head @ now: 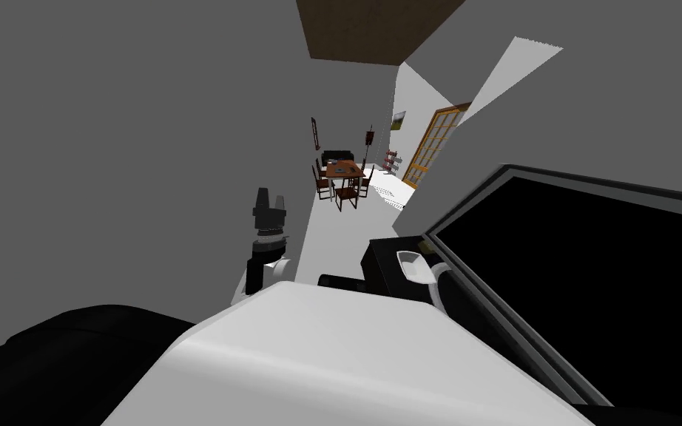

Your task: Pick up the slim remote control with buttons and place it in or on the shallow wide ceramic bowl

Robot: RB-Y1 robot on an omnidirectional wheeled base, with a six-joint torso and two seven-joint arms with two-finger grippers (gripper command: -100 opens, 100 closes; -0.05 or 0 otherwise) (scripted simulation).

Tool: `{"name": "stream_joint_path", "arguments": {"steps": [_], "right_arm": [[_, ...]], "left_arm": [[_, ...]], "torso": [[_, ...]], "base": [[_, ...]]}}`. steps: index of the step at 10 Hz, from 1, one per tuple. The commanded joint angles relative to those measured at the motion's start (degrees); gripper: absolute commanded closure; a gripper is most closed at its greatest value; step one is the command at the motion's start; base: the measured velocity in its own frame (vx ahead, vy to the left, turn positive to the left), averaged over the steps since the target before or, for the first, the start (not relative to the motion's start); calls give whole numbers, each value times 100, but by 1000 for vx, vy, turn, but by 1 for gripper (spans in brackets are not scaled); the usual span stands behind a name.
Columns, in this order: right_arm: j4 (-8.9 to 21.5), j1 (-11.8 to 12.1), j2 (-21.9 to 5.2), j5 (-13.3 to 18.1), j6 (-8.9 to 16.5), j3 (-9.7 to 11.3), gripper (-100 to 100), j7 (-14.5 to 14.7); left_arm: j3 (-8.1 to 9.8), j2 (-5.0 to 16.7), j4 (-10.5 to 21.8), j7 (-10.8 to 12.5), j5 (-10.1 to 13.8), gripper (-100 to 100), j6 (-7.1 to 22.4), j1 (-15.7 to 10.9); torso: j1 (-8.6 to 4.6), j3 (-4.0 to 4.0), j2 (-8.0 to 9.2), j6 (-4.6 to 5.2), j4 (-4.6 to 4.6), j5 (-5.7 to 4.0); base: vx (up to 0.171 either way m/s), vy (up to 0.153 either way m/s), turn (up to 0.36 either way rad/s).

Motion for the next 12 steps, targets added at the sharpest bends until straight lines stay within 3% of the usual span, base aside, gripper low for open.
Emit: {"name": "stream_joint_path", "arguments": {"steps": [1,5,6,7,8,11,12], "right_arm": [[209,-128,-38,-67,64,152,-100,155],[372,-551,140,-192,194,486,-100,373],[444,-539,116,-174,146,480,-100,313],[456,-564,126,-178,147,498,0,315],[577,-657,306,-98,209,476,-100,282],[822,-849,669,61,333,436,-100,216],[788,-819,603,27,305,451,-100,230]], "left_arm": [[0,0,0,0,0,0,0,0],[1,0,0,0,0,0,0,1],[1,0,0,0,0,0,0,1],[1,0,0,0,0,0,0,2],[1,0,0,0,0,0,0,2],[1,0,0,0,0,0,0,1],[1,0,0,0,0,0,0,1]], "torso": [[0,0,0,0,0,0],[8,-1,-2,8,-1,0],[9,-1,-2,6,0,0],[18,0,2,13,-1,3],[26,2,4,13,0,5],[9,14,26,12,5,1],[11,14,25,12,5,0]], "base": [[15,-72,320],[14,-54,256],[6,-24,50],[2,-5,-7],[-25,-34,42],[-52,-54,52],[-12,-9,39]]}}
